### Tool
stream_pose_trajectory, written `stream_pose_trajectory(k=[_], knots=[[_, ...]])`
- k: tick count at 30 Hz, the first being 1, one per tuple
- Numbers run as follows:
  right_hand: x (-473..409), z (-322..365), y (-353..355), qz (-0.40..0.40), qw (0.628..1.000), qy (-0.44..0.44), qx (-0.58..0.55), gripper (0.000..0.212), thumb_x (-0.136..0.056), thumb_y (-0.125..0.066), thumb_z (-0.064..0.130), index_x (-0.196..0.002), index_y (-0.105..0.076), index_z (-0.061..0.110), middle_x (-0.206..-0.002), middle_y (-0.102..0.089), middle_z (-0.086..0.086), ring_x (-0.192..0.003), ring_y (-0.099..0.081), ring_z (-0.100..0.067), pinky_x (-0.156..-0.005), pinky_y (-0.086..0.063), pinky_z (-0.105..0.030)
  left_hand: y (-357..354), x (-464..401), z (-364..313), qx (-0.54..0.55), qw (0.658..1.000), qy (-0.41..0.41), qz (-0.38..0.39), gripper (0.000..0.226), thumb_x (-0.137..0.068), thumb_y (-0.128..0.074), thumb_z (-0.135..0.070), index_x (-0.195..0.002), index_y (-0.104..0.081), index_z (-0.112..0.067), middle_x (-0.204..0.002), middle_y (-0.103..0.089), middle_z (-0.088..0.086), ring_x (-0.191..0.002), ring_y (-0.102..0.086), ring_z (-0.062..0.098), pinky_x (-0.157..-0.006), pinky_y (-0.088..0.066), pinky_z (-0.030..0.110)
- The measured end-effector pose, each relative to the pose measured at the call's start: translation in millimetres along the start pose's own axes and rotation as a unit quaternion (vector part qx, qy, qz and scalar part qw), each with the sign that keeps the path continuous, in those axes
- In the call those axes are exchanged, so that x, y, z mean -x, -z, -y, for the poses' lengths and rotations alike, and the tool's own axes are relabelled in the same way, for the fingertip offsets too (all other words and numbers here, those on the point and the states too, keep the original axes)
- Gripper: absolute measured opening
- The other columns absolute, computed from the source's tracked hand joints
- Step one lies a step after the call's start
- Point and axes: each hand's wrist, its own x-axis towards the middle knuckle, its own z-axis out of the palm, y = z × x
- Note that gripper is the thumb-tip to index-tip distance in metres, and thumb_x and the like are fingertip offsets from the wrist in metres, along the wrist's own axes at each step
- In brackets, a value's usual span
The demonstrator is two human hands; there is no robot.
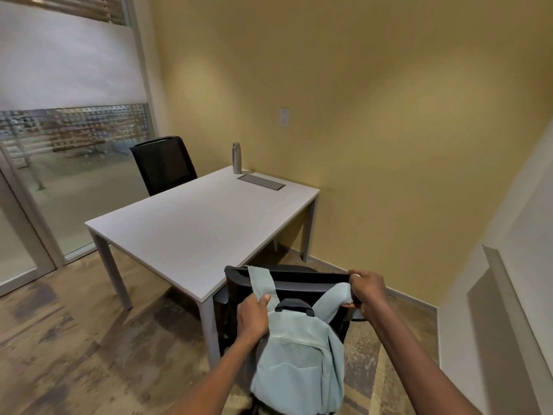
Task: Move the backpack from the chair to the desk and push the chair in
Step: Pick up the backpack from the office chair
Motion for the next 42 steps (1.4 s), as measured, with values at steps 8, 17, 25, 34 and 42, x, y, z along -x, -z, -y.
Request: stream_pose_trajectory(k=[8,17,25,34,42], knots=[[11.0,7.3,-17.5,0.007,0.999,0.014,-0.05,0.038,-0.093,-0.061,0.006,-0.13,-0.063,0.009,-0.106,-0.063,-0.014,-0.074,-0.062,-0.024,-0.053,-0.059,-0.039,18.5,6.1,-5.3,0.052,0.985,0.088,-0.137,0.043,-0.1,-0.048,-0.035,-0.086,-0.066,0.001,-0.092,-0.07,0.02,-0.092,-0.064,0.039,-0.078,-0.048,0.045],[34.6,-21.2,-26.5,0.088,0.996,-0.008,0.015,0.064,-0.093,-0.065,0.02,-0.15,-0.038,0.015,-0.125,-0.055,-0.013,-0.081,-0.062,-0.025,-0.051,-0.055,-0.028,61.2,28.1,-4.2,0.066,0.975,0.039,-0.209,0.038,-0.103,-0.043,-0.033,-0.077,-0.055,-0.008,-0.082,-0.06,0.016,-0.084,-0.057,0.036,-0.075,-0.033,0.037],[74.3,-1.6,-47.2,0.012,0.929,0.141,0.341,0.075,-0.097,-0.037,0.058,-0.15,-0.023,0.006,-0.122,-0.065,-0.019,-0.107,-0.064,-0.038,-0.075,-0.051,-0.041,115.6,20.6,-10.9,0.017,0.979,-0.023,-0.203,0.046,-0.103,-0.041,-0.036,-0.07,-0.049,-0.004,-0.079,-0.06,0.02,-0.076,-0.053,0.036,-0.069,-0.034,0.039],[157.2,41.3,-73.0,-0.034,0.805,0.465,0.367,0.064,-0.095,-0.026,0.069,-0.084,-0.063,0.018,-0.073,-0.061,0.002,-0.07,-0.06,-0.019,-0.066,-0.053,-0.037,150.7,22.6,-39.7,0.001,0.985,-0.025,-0.17,0.052,-0.101,-0.043,-0.038,-0.055,-0.041,-0.012,-0.068,-0.054,0.013,-0.072,-0.05,0.034,-0.064,-0.031,0.037],[165.4,1.5,-68.2,0.132,0.855,0.38,0.328,0.027,-0.076,-0.071,0.054,-0.073,-0.049,0.038,-0.071,-0.056,0.014,-0.076,-0.055,-0.018,-0.059,-0.035,-0.03,136.3,41.2,-67.4,0.122,0.989,0.001,-0.08,0.054,-0.097,-0.055,-0.038,-0.052,-0.039,-0.012,-0.053,-0.037,0.01,-0.05,-0.039,0.025,-0.055,-0.026,0.033]])
